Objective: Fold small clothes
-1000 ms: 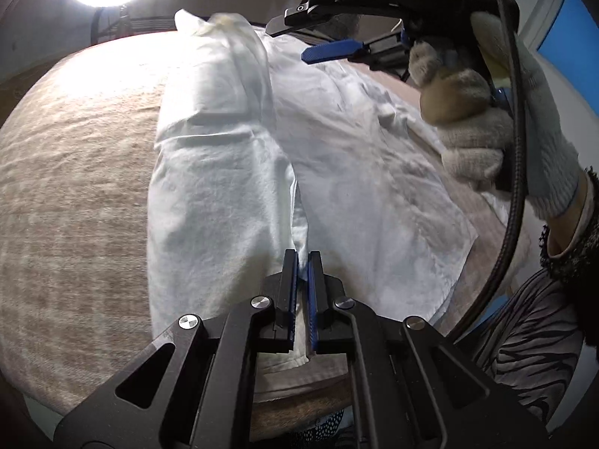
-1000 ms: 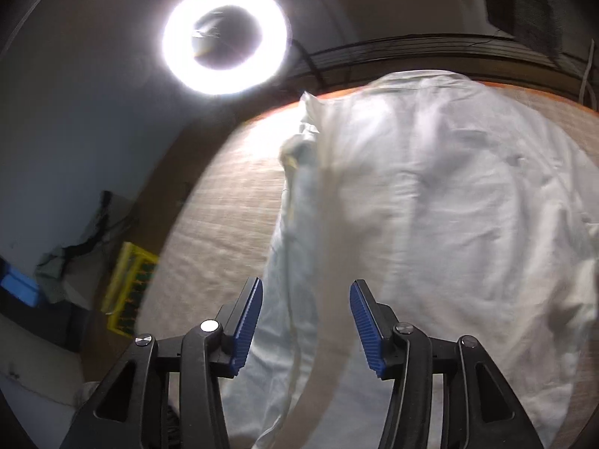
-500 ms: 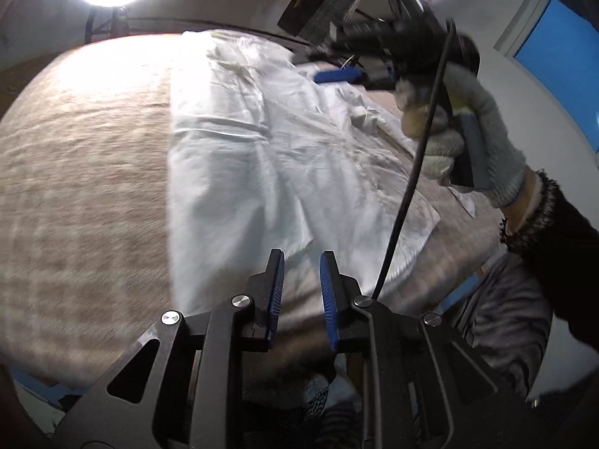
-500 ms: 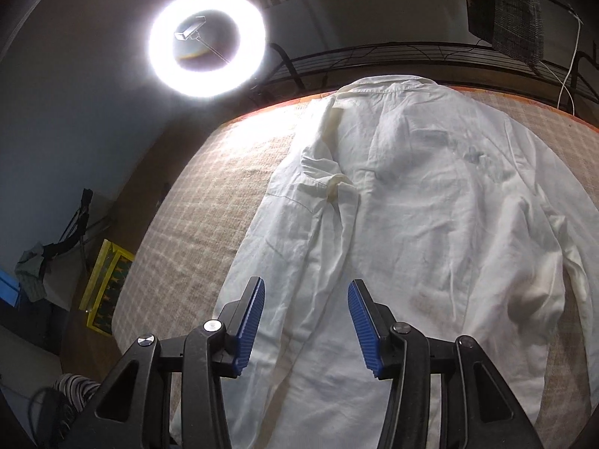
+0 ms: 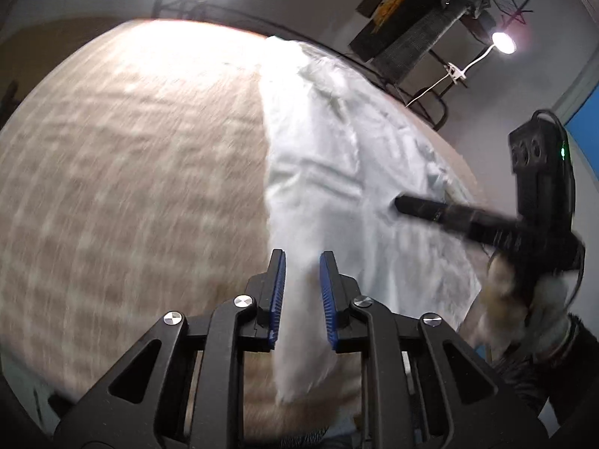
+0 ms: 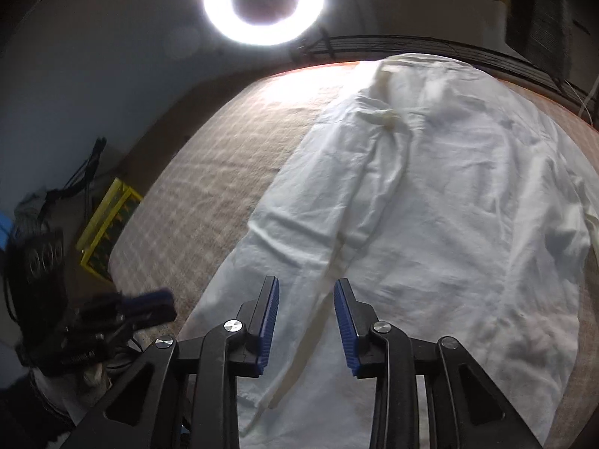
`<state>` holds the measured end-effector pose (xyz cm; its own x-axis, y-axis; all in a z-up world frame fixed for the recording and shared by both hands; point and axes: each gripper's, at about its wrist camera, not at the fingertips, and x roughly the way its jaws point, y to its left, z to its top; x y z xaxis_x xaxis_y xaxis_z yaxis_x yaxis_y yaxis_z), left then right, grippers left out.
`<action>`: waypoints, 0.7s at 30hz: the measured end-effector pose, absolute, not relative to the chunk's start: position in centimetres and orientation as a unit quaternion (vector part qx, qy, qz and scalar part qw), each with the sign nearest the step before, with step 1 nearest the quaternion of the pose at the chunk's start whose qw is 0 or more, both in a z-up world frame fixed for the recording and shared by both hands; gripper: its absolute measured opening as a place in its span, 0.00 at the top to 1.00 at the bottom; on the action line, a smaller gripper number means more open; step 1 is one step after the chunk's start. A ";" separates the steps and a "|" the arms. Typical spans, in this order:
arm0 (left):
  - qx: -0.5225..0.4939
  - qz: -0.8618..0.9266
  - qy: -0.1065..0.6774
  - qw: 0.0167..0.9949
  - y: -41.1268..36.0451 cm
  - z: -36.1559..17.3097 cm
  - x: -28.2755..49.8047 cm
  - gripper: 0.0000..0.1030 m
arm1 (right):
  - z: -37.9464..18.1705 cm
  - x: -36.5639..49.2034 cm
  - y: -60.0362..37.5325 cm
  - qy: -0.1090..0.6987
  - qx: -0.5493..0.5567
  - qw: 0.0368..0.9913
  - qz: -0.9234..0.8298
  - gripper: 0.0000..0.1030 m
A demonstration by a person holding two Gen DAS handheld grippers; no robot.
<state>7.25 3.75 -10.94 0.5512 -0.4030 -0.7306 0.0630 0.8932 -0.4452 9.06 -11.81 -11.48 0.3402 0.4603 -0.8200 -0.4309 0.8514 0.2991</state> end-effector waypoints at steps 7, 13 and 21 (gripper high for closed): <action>-0.111 -0.142 0.495 0.850 1.5 -13.9 9.6 0.84 | -14.0 9.9 -9.1 0.523 -0.016 0.807 0.275 0.72; -0.071 -0.140 0.487 0.859 2.1 -14.7 6.0 0.84 | -15.5 8.8 -8.8 0.538 -0.037 0.795 0.279 0.71; -0.048 -0.143 0.475 0.867 2.3 -13.2 3.5 0.84 | -12.9 8.1 -10.8 0.515 -0.023 0.808 0.284 0.65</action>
<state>3.47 2.29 -13.20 0.5085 -0.2940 -0.8093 0.2020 0.9544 -0.2198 8.05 -10.79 -12.85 0.3074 0.4350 -0.8464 -0.4830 0.8376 0.2551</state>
